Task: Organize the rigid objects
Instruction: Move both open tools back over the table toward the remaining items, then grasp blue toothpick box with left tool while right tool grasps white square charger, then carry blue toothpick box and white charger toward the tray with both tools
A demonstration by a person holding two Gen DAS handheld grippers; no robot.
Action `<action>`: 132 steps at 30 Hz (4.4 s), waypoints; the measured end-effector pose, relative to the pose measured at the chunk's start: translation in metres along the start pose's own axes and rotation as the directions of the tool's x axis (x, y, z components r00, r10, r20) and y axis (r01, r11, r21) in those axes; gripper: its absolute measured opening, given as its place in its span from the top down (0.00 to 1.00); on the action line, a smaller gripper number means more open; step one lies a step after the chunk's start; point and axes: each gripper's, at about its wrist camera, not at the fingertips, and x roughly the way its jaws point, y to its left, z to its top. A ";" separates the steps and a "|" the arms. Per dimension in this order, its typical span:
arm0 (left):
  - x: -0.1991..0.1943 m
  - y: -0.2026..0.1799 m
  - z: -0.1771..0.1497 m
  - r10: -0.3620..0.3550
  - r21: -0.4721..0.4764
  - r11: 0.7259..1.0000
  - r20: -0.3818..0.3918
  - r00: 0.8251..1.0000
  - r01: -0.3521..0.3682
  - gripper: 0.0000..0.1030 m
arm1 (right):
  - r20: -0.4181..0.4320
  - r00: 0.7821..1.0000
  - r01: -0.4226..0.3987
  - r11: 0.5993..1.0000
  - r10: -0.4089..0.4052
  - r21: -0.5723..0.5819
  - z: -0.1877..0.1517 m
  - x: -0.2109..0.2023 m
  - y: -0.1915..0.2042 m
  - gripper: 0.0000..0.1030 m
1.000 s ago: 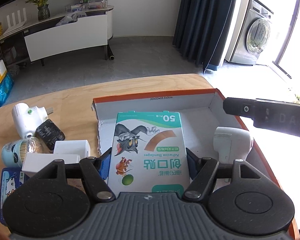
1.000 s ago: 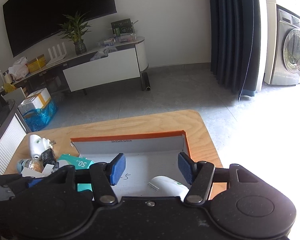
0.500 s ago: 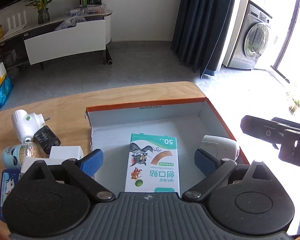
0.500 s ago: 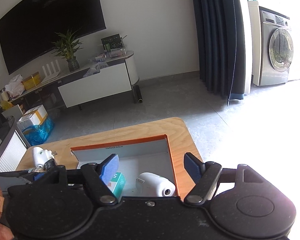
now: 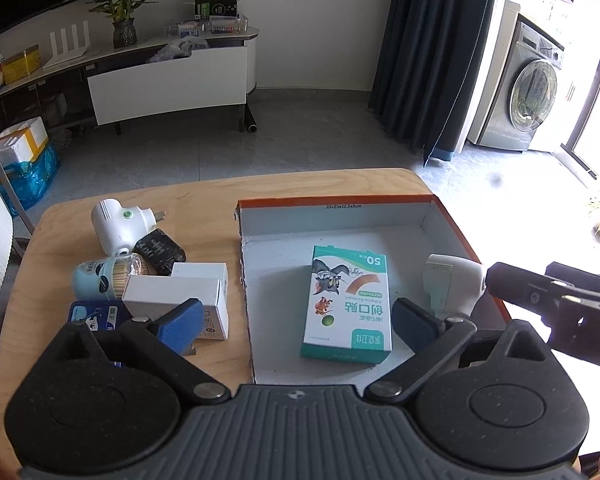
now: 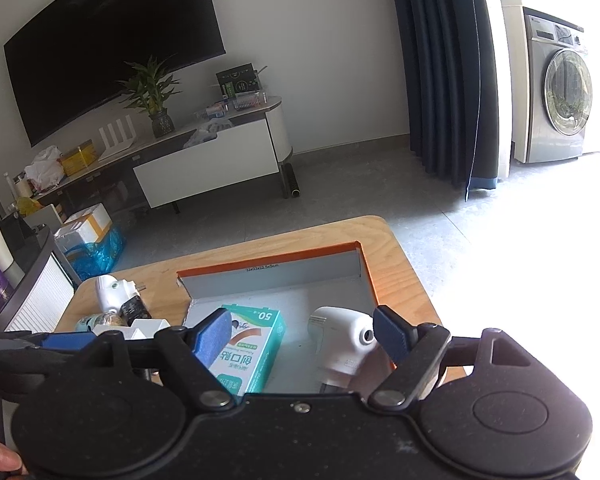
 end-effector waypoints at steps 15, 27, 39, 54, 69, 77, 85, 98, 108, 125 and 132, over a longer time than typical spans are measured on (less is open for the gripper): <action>-0.022 0.024 -0.020 0.031 -0.048 0.998 0.008 0.999 -0.030 0.00 | -0.034 0.998 -0.047 0.998 0.046 -0.040 -0.015 -0.009 0.028 0.11; -0.032 0.045 -0.028 0.066 -0.071 0.995 0.014 0.998 -0.065 0.00 | -0.053 0.995 -0.091 0.993 0.088 -0.072 -0.021 -0.010 0.050 0.11; -0.038 0.068 -0.035 0.090 -0.099 0.991 0.007 0.996 -0.089 0.00 | -0.080 0.990 -0.127 0.986 0.118 -0.105 -0.025 -0.002 0.072 0.11; -0.040 0.097 -0.048 0.101 -0.147 0.984 -0.014 0.995 -0.102 0.00 | -0.119 0.982 -0.165 0.977 0.150 -0.137 -0.033 0.009 0.098 0.10; -0.022 0.145 -0.064 0.160 -0.221 0.960 -0.071 0.985 -0.172 0.00 | -0.175 0.965 -0.223 0.961 0.194 -0.166 -0.051 0.023 0.121 0.11; 0.010 0.153 -0.056 0.158 -0.185 0.967 -0.101 0.982 -0.174 0.00 | -0.182 0.964 -0.221 0.964 0.193 -0.146 -0.054 0.026 0.115 0.11; 0.040 0.163 -0.053 0.190 -0.136 0.969 -0.112 0.976 -0.204 0.01 | -0.204 0.959 -0.226 0.963 0.195 -0.144 -0.059 0.035 0.115 0.11; 0.022 0.174 -0.056 0.171 -0.124 0.977 -0.021 0.985 -0.172 0.39 | -0.290 0.923 -0.298 0.946 0.252 -0.127 -0.068 0.073 0.155 0.11; -0.014 0.189 -0.063 0.193 -0.196 0.963 0.034 0.981 -0.183 0.39 | -0.311 0.940 -0.199 0.967 0.143 -0.157 -0.071 0.128 0.197 0.11; -0.025 0.184 -0.064 0.150 -0.205 0.970 0.070 0.986 -0.133 0.39 | -0.207 0.969 -0.185 0.953 0.136 -0.241 -0.067 0.102 0.205 0.30; -0.043 0.170 -0.065 0.137 -0.197 0.973 0.090 0.987 -0.117 0.39 | -0.149 0.973 -0.207 0.950 0.175 -0.235 -0.056 0.065 0.190 0.30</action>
